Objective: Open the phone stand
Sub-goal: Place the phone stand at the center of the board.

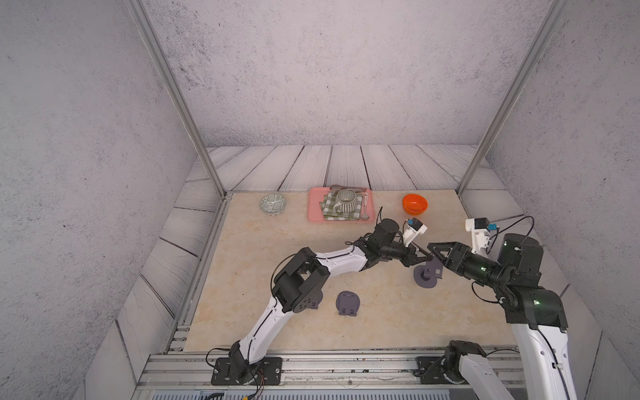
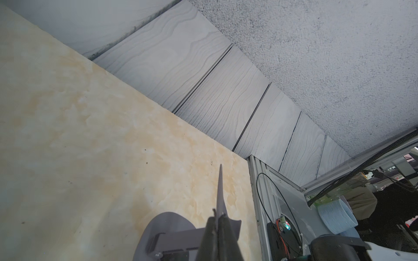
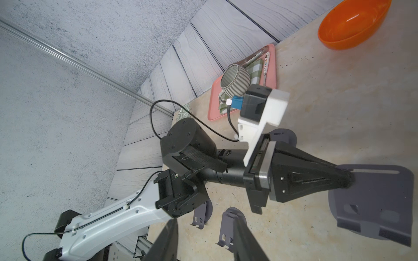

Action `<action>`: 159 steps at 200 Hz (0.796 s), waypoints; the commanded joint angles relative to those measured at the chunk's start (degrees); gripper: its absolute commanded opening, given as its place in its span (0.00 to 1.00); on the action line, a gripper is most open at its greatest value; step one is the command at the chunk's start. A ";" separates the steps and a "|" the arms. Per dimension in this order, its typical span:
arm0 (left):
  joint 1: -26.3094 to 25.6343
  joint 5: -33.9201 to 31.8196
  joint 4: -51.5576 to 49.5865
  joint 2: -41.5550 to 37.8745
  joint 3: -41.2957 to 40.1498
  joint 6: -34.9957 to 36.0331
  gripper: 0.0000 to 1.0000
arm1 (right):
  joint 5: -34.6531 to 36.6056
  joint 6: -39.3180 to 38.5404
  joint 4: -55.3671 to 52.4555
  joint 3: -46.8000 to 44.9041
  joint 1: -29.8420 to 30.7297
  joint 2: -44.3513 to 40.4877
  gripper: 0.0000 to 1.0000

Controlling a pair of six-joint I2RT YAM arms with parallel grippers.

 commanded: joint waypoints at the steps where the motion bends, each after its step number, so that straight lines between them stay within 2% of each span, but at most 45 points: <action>1: -0.64 3.14 1.45 3.18 5.78 -1.85 0.00 | 0.90 -0.17 -0.62 0.78 -0.12 -0.62 0.43; 51: -1.97 3.35 -1.17 10.14 12.28 -2.65 0.00 | -0.76 1.20 1.34 -1.03 -0.11 -0.19 0.43; 122: -2.06 2.30 -3.07 10.05 9.85 -0.49 0.00 | -1.58 1.51 2.92 -1.97 -0.17 -0.01 0.44; 132: -1.98 2.17 -3.12 9.79 9.80 -0.78 0.06 | -1.53 1.52 2.88 -1.89 -0.13 -0.10 0.44; 153: -1.81 1.38 -3.86 8.44 9.66 -0.59 0.27 | -1.76 1.51 2.81 -1.50 -0.14 -0.14 0.44; 159: -1.62 1.33 -4.83 8.50 10.05 -0.40 0.29 | -1.76 1.55 2.50 -1.19 -0.13 -0.18 0.44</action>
